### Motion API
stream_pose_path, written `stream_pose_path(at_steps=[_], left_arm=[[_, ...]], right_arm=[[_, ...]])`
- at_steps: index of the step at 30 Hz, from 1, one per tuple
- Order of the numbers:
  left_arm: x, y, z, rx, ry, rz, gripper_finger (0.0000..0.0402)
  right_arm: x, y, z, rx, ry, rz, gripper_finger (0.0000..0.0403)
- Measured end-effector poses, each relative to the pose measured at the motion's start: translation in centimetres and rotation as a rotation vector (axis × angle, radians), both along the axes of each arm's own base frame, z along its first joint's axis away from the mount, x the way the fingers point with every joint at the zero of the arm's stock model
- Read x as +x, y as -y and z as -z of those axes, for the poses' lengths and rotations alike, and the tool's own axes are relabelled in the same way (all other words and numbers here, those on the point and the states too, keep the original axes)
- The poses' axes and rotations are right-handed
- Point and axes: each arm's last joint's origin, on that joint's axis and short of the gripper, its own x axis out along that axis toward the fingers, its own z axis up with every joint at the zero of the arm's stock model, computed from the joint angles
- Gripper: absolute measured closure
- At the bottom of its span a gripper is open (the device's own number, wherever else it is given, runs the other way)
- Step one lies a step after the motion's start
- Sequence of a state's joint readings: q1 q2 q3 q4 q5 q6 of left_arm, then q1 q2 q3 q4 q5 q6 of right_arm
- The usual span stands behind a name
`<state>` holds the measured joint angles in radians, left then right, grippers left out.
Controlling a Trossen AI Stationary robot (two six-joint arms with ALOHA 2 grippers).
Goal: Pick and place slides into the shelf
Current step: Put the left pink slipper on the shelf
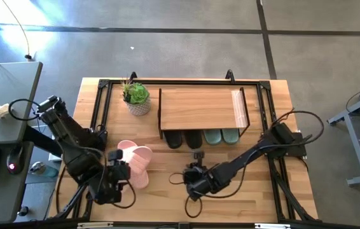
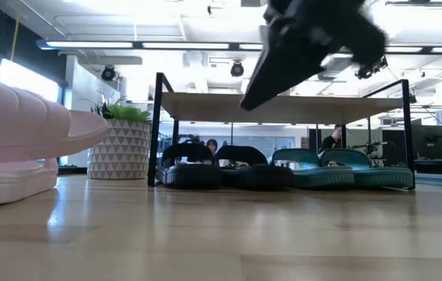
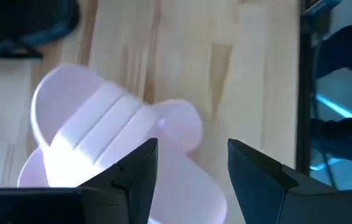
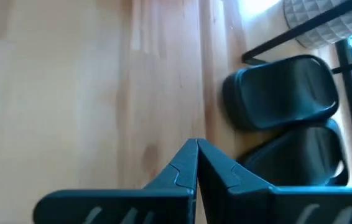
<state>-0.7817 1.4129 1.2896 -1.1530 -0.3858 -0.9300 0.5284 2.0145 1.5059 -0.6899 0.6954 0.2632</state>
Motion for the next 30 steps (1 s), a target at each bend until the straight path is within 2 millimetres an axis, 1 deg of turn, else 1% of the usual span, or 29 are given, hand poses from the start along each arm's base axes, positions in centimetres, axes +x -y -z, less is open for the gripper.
stream_pose_path(at_steps=[4,12,14,17,20,23,27,30], left_arm=[[-0.7,0.8,1.1,0.047,-0.036,-0.027,0.0225],[-1.1,2.4,3.3,0.146,-0.128,-0.036,0.0225],[-1.2,2.7,4.0,0.178,-0.160,-0.040,0.0225],[-1.4,2.9,4.9,0.252,-0.217,-0.064,0.0225],[-1.5,3.0,6.0,0.346,-0.276,-0.090,0.0225],[-1.4,3.1,7.1,0.434,-0.329,-0.113,0.0225],[-1.0,3.5,8.6,0.525,-0.367,-0.083,0.0225],[-0.8,3.6,9.2,0.575,-0.368,-0.056,0.0225]], right_arm=[[-1.3,-0.5,-1.7,0.081,-0.010,-0.011,0.0403],[-3.5,-1.7,-7.1,0.275,0.055,-0.191,0.0403],[-4.1,-2.1,-8.4,0.302,0.087,-0.237,0.0403],[-5.2,-2.4,-9.8,0.284,0.130,-0.265,0.0403],[-6.5,-2.4,-10.4,0.149,0.168,-0.204,0.0403],[-7.8,-2.5,-10.2,0.029,0.186,-0.115,0.0403],[-8.8,-2.9,-10.0,0.002,0.213,-0.049,0.0403],[-9.3,-3.3,-10.1,-0.012,0.235,-0.043,0.0403]])
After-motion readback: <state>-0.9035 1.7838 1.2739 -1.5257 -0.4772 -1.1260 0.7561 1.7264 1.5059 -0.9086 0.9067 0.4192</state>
